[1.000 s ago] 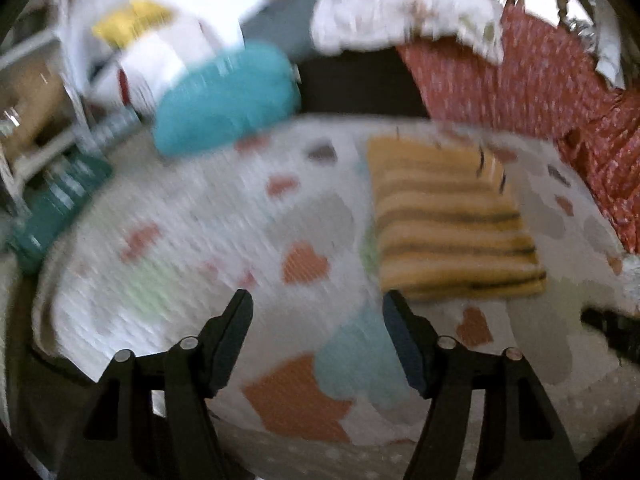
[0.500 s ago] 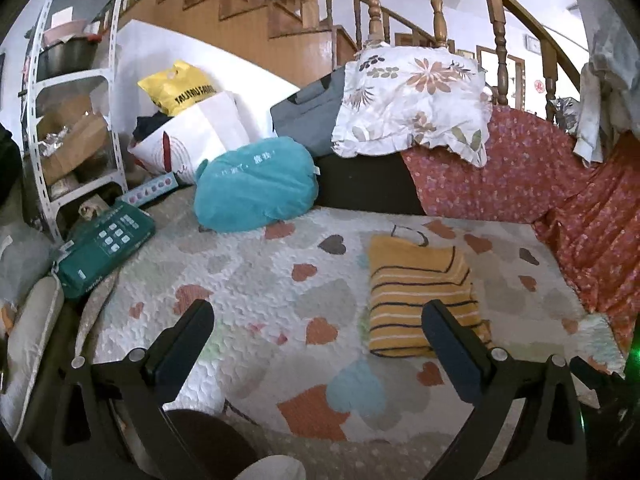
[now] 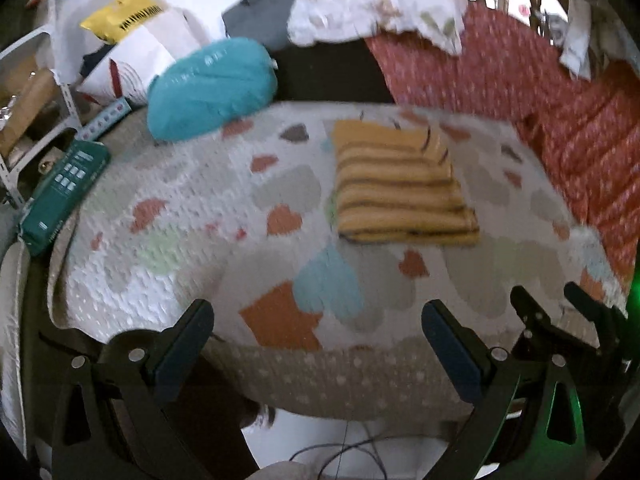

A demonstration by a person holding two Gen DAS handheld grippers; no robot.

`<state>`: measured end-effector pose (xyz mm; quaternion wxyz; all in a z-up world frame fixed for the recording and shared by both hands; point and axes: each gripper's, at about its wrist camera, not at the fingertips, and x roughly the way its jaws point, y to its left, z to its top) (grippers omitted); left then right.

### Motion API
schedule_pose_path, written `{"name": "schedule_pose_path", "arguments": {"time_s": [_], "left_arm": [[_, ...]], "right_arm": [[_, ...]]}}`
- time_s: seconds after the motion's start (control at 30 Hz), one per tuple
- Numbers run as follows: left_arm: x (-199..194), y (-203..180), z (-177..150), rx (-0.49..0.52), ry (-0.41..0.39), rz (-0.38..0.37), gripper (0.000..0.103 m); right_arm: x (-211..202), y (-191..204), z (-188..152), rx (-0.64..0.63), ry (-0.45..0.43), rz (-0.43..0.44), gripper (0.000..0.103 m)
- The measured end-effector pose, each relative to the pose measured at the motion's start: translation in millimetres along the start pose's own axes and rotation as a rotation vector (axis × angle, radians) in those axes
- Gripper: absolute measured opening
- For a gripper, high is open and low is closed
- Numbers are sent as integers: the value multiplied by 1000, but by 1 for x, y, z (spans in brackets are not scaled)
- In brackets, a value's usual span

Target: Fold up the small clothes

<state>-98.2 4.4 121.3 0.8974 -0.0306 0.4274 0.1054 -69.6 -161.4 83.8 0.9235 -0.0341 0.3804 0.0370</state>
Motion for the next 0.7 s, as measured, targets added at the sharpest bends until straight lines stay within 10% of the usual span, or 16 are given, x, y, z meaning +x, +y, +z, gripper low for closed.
{"name": "schedule_pose_path", "arguments": {"time_s": [0.7], "left_arm": [[56, 0, 34, 33, 75, -8, 103]], "right_arm": [[52, 32, 38, -117, 146, -42, 84]]}}
